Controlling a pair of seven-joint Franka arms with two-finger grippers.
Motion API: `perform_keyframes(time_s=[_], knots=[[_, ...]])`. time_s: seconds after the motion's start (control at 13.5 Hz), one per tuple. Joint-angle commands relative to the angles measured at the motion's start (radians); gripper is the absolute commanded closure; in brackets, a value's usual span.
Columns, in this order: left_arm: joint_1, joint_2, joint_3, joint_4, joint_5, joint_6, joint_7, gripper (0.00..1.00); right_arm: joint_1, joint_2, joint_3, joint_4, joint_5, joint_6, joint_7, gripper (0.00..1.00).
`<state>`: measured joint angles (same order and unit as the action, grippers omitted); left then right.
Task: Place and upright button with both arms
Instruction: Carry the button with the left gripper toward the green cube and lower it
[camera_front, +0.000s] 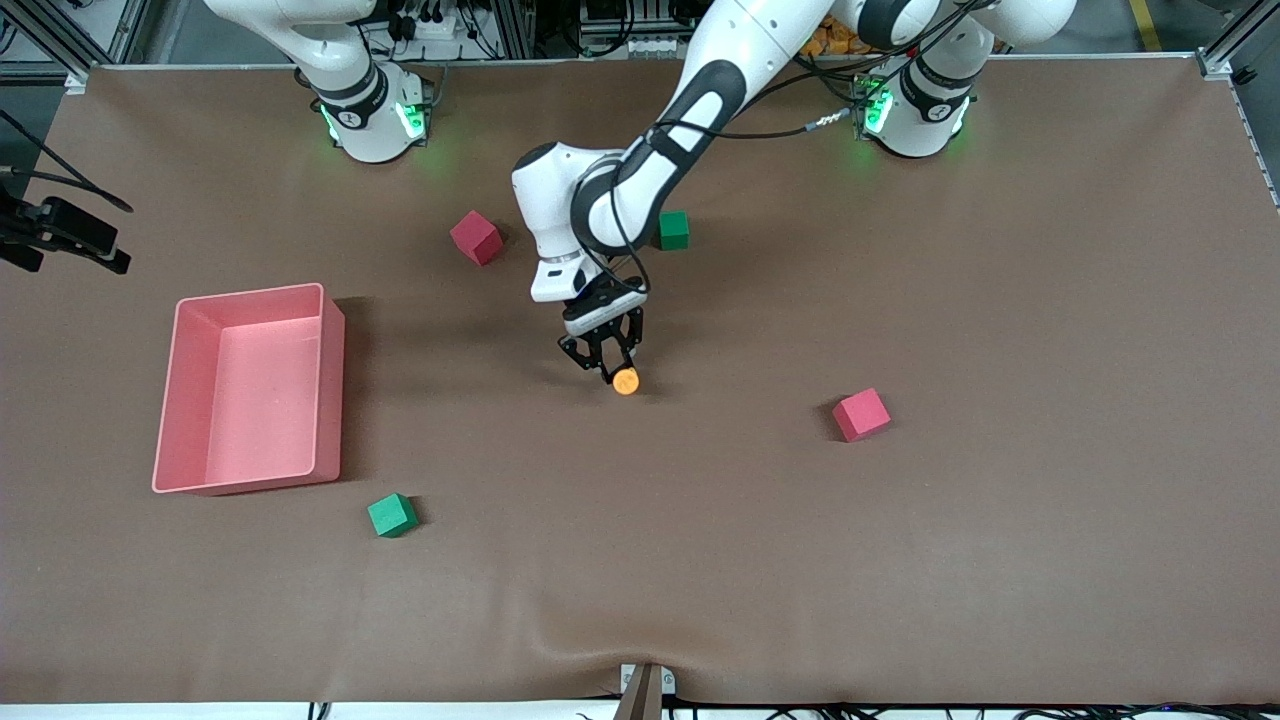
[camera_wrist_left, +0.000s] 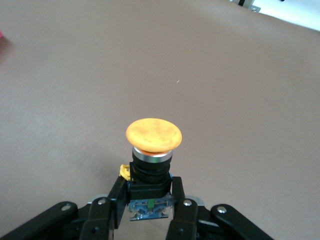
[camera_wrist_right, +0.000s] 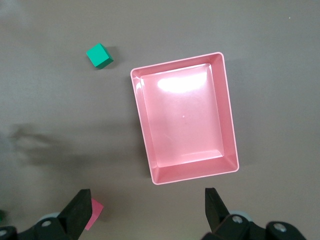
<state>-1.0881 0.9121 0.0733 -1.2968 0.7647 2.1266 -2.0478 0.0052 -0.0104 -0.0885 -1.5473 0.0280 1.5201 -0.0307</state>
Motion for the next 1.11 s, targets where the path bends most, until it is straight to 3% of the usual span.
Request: perform_keyframes(time_s=[0.0, 0.37, 1.04], knots=[[-0.042, 0.01, 0.019, 0.002, 0.028, -0.052, -0.046, 1.0, -0.011, -0.014, 0.009, -0.002, 0.016, -0.018, 0.001, 0.0], [-0.076, 0.044, 0.016, -0.005, 0.301, -0.062, -0.287, 1.0, -0.013, -0.014, 0.006, 0.001, 0.015, -0.017, 0.002, 0.0], [-0.105, 0.177, 0.016, -0.007, 0.556, -0.094, -0.402, 1.0, -0.017, -0.014, 0.006, 0.001, 0.015, -0.023, -0.005, 0.0]])
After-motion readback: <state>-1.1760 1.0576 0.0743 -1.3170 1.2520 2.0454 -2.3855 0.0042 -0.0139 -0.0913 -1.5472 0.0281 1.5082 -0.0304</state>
